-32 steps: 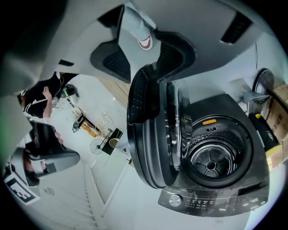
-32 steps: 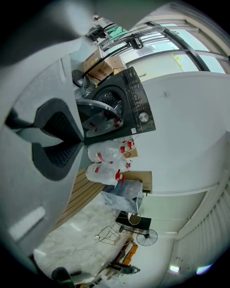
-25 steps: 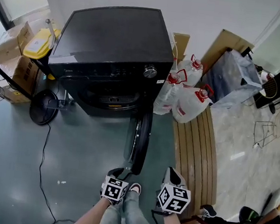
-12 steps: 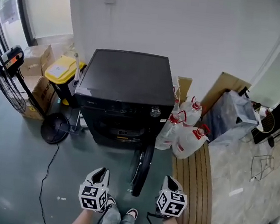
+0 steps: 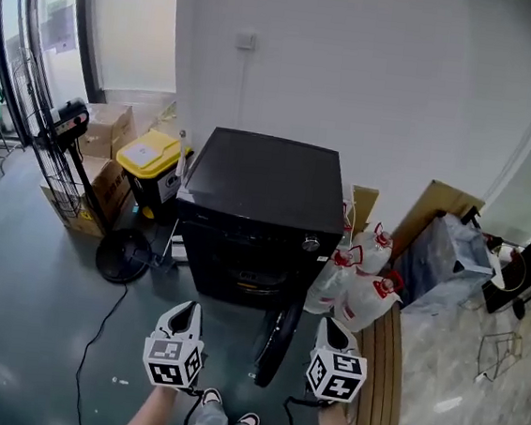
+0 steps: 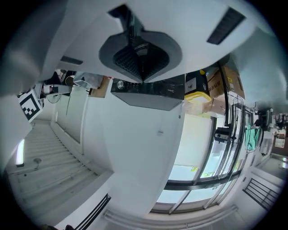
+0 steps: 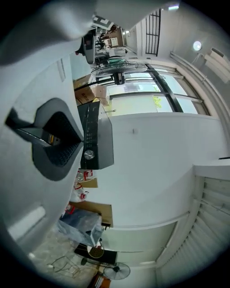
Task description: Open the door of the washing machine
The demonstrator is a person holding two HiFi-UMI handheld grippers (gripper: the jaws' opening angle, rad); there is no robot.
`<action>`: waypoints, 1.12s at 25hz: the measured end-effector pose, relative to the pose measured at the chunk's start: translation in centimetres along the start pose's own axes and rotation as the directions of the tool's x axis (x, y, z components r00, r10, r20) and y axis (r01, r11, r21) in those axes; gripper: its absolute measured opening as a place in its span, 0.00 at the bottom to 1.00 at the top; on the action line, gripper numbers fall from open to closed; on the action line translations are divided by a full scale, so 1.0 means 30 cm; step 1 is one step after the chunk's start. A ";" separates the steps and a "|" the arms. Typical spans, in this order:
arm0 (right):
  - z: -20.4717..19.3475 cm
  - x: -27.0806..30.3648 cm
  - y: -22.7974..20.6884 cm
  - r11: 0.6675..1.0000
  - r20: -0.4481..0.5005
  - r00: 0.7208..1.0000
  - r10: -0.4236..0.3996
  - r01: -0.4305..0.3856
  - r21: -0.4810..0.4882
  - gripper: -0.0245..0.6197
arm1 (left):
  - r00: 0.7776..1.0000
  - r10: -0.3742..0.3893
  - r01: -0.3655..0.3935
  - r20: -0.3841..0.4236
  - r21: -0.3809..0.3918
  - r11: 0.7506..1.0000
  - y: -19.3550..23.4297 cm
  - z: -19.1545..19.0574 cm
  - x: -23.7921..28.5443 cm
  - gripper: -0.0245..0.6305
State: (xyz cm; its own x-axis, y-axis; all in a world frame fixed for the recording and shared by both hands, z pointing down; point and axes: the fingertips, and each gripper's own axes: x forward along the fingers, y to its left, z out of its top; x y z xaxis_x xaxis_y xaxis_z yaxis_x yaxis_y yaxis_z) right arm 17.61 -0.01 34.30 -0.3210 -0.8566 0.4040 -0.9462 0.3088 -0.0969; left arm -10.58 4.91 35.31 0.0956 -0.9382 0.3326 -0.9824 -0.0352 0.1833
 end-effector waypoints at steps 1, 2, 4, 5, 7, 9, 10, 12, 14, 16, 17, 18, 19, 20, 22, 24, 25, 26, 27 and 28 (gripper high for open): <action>0.026 0.000 0.011 1.000 0.018 1.000 0.002 -0.002 -0.013 0.05 | 1.000 0.003 -0.003 0.008 0.007 1.000 0.007 0.021 -0.001 0.05; 0.045 -0.001 0.019 1.000 0.031 1.000 0.004 -0.003 -0.022 0.05 | 1.000 0.001 -0.001 0.014 0.013 1.000 0.013 0.038 -0.002 0.04; 0.062 -0.005 0.029 1.000 0.042 0.999 0.003 -0.001 -0.032 0.05 | 1.000 -0.006 0.006 0.018 0.019 1.000 0.019 0.057 -0.007 0.04; 0.065 -0.009 0.031 0.999 0.042 0.999 0.001 0.000 -0.032 0.05 | 1.000 -0.007 0.006 0.017 0.021 1.000 0.022 0.062 -0.011 0.04; 0.063 -0.017 0.033 1.000 0.040 0.999 -0.004 0.005 -0.027 0.05 | 1.000 -0.003 0.003 0.013 0.025 1.000 0.027 0.067 -0.017 0.04; 0.059 -0.023 0.032 1.000 0.046 0.999 -0.012 0.013 -0.019 0.05 | 1.000 0.002 -0.003 0.012 0.031 1.000 0.033 0.065 -0.014 0.04; 0.058 -0.026 0.032 1.000 0.053 0.998 -0.016 0.017 -0.015 0.05 | 1.000 0.005 -0.005 0.012 0.033 0.999 0.036 0.061 -0.011 0.04; 0.055 -0.034 0.034 1.000 0.065 0.998 -0.023 0.024 -0.012 0.05 | 1.000 0.011 -0.011 0.009 0.032 0.999 0.043 0.048 -0.009 0.04; 0.056 -0.040 0.033 0.999 0.067 0.997 -0.031 0.032 -0.017 0.05 | 1.000 0.017 -0.017 0.006 0.027 0.999 0.049 0.041 -0.007 0.04; 0.061 -0.039 0.030 0.999 0.064 0.997 -0.034 0.035 -0.019 0.05 | 1.000 0.023 -0.023 0.006 0.022 0.999 0.053 0.043 -0.001 0.04; 0.062 -0.036 0.029 0.999 0.062 0.998 -0.034 0.035 -0.018 0.05 | 1.000 0.026 -0.026 0.007 0.022 0.999 0.056 0.045 0.001 0.04; 0.062 -0.034 0.028 0.999 0.059 0.998 -0.034 0.035 -0.017 0.05 | 1.000 0.028 -0.028 0.008 0.021 0.999 0.057 0.048 0.002 0.04; 0.062 -0.033 0.027 0.999 0.057 0.998 -0.034 0.035 -0.017 0.05 | 1.000 0.029 -0.029 0.009 0.021 0.999 0.059 0.049 0.002 0.04; 0.062 -0.033 0.028 0.999 0.056 0.998 -0.034 0.035 -0.018 0.05 | 0.999 0.030 -0.031 0.009 0.021 0.999 0.060 0.050 0.000 0.04; 0.062 -0.034 0.034 0.999 0.056 0.998 -0.032 0.033 -0.020 0.05 | 0.999 0.035 -0.035 0.008 0.023 0.999 0.065 0.048 -0.004 0.04; 0.066 -0.032 0.040 0.999 0.057 0.998 -0.028 0.030 -0.023 0.05 | 0.999 0.039 -0.039 0.005 0.025 0.999 0.068 0.048 -0.005 0.04; 0.069 -0.030 0.040 0.999 0.056 0.998 -0.027 0.029 -0.025 0.05 | 0.999 0.041 -0.041 0.004 0.025 0.999 0.068 0.048 -0.003 0.04; 0.071 -0.028 0.040 0.999 0.056 0.998 -0.027 0.029 -0.027 0.05 | 0.999 0.042 -0.042 0.004 0.026 0.999 0.068 0.049 -0.002 0.04; 0.073 -0.027 0.041 0.999 0.057 0.998 -0.027 0.029 -0.028 0.05 | 0.999 0.043 -0.043 0.004 0.027 0.999 0.069 0.049 -0.002 0.04; 0.073 -0.028 0.042 0.999 0.057 0.998 -0.027 0.028 -0.028 0.05 | 0.999 0.044 -0.044 0.003 0.027 0.999 0.070 0.048 -0.003 0.04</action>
State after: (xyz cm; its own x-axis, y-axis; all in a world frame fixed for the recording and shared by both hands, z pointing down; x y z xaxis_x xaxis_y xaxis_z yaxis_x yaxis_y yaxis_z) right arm 16.59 0.21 31.86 -0.2974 -0.8868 0.3538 -0.9534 0.2959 -0.0597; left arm -12.87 4.44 34.33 0.0519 -0.9400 0.3372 -0.9897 -0.0034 0.1430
